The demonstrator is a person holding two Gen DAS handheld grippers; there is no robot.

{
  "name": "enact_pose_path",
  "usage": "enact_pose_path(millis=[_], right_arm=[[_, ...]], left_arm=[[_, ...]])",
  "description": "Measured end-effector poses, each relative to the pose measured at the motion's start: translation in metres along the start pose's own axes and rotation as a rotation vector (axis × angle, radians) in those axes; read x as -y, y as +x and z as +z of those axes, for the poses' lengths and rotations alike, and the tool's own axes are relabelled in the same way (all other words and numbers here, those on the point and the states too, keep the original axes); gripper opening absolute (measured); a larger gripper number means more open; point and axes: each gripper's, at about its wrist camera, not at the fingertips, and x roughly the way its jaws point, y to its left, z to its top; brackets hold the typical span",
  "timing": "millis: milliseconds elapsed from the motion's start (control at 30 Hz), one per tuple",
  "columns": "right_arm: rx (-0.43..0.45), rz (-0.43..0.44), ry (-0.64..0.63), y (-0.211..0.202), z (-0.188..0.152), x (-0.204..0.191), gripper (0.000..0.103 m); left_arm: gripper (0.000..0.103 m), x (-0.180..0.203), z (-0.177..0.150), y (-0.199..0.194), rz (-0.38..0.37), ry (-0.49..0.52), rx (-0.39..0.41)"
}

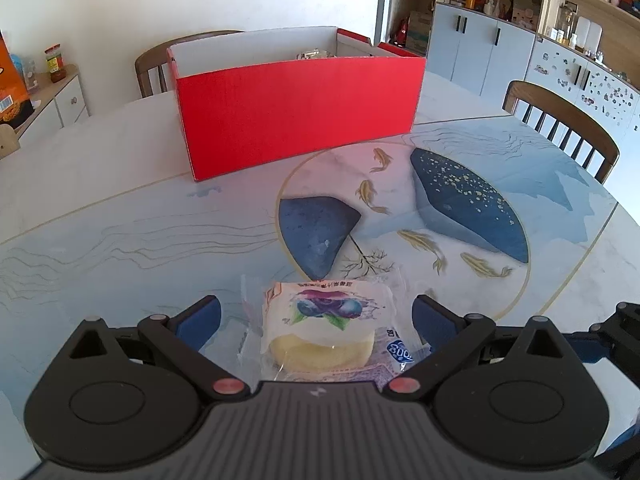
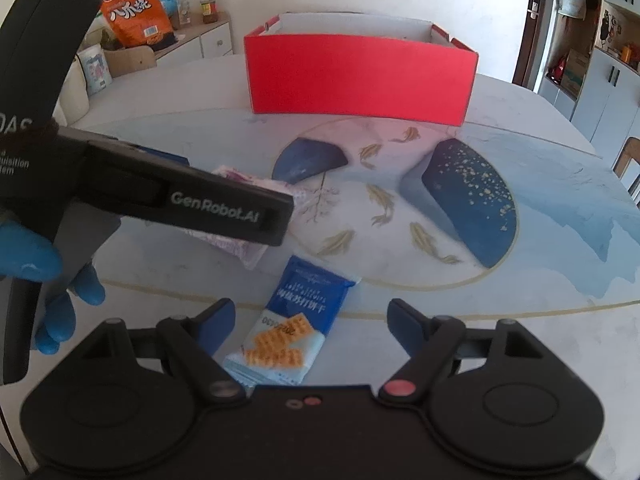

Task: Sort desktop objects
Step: 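Reach left gripper to blueberry bun while right reaches blue cracker packet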

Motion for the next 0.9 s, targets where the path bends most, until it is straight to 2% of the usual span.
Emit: enact_pose_path(millis=[267, 567, 733, 800, 900], right_arm=[[-0.029, 0.006, -0.025, 0.011, -0.007, -0.007, 0.081], [-0.010, -0.043, 0.007, 0.011, -0.009, 0.008, 0.080], [-0.010, -0.058, 0.028, 0.012, -0.007, 0.020, 0.074], [-0.010, -0.064, 0.032, 0.011, -0.007, 0.023, 0.072], [-0.009, -0.070, 0.038, 0.012, -0.006, 0.026, 0.071]], left_arm=[[0.102, 0.006, -0.005, 0.005, 0.021, 0.022, 0.010], [0.102, 0.006, -0.011, 0.009, 0.020, 0.019, 0.011], [0.102, 0.011, -0.007, -0.008, 0.014, 0.046, 0.068], [0.102, 0.016, -0.006, -0.009, 0.018, 0.075, 0.065], [0.102, 0.018, -0.009, -0.004, 0.031, 0.062, 0.046]])
